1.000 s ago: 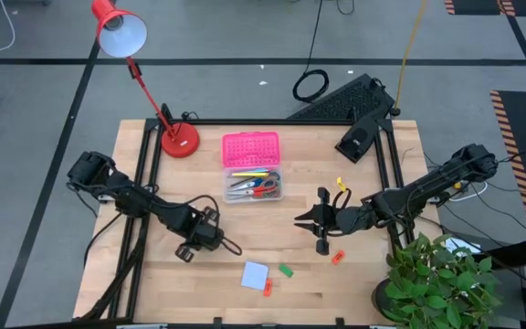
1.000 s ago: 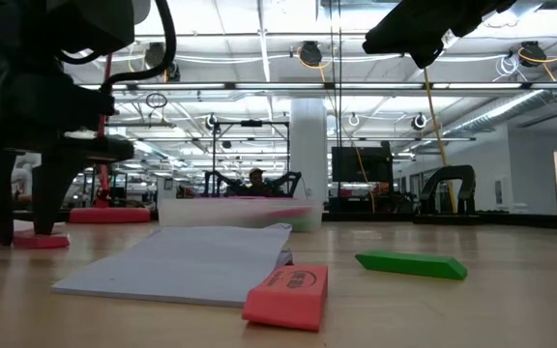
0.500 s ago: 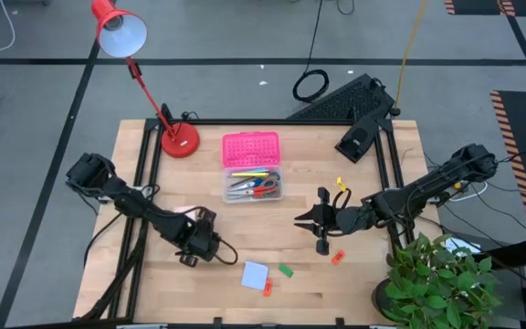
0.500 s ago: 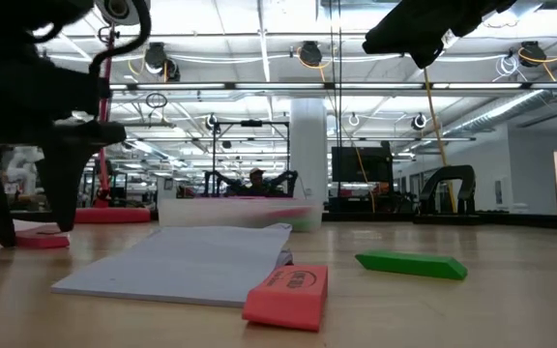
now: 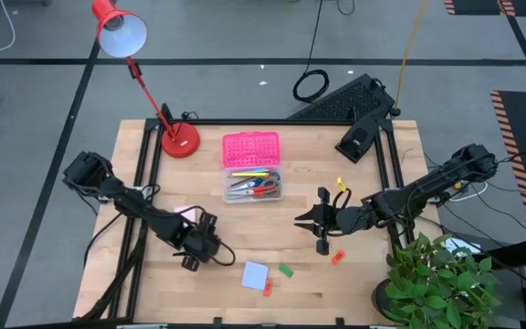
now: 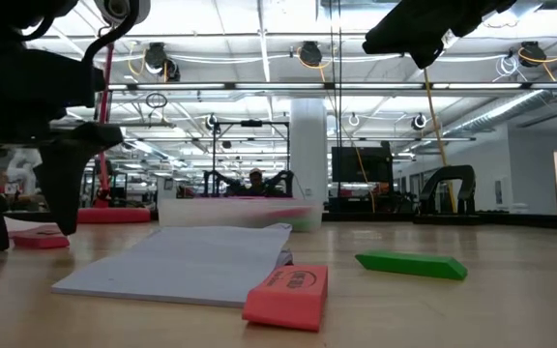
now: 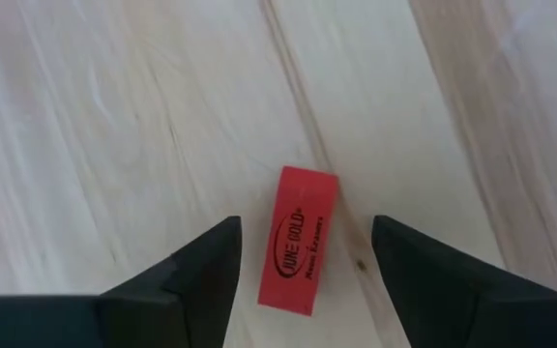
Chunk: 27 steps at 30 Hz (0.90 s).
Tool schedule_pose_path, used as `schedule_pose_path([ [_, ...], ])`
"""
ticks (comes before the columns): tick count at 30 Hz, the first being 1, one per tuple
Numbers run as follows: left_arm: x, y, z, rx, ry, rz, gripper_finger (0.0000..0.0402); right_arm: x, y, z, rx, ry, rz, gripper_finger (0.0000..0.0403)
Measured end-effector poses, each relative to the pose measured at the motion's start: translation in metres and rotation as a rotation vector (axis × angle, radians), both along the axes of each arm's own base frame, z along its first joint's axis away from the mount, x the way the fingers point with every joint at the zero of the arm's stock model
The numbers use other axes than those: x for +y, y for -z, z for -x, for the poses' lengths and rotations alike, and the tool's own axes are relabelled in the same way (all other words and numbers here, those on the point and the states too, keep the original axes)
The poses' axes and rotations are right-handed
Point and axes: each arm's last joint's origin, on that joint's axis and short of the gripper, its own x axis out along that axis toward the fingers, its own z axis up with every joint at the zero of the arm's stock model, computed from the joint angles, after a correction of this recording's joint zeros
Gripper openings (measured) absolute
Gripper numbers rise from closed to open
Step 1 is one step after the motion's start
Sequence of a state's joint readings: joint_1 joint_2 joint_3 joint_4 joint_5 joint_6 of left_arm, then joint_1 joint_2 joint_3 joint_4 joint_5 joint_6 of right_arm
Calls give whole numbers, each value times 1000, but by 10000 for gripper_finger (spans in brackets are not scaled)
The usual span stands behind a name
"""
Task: Pack school essentials
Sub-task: Put the red eraser into the pink supply box
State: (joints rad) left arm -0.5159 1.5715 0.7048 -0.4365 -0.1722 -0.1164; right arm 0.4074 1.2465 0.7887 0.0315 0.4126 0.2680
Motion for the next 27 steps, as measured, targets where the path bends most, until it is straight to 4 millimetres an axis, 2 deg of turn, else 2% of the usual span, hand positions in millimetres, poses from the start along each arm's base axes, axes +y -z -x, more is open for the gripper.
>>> schedule_pose_path([
  [13, 10, 6, 1, -5, -19, 30, 239, 0, 0, 0, 6, 0, 3, 59],
  [20, 19, -4, 1, -12, -4, 91, 239, 0, 0, 0, 6, 0, 3, 59],
  [27, 24, -4, 2, -5, -25, 89, 239, 0, 0, 0, 6, 0, 3, 59],
])
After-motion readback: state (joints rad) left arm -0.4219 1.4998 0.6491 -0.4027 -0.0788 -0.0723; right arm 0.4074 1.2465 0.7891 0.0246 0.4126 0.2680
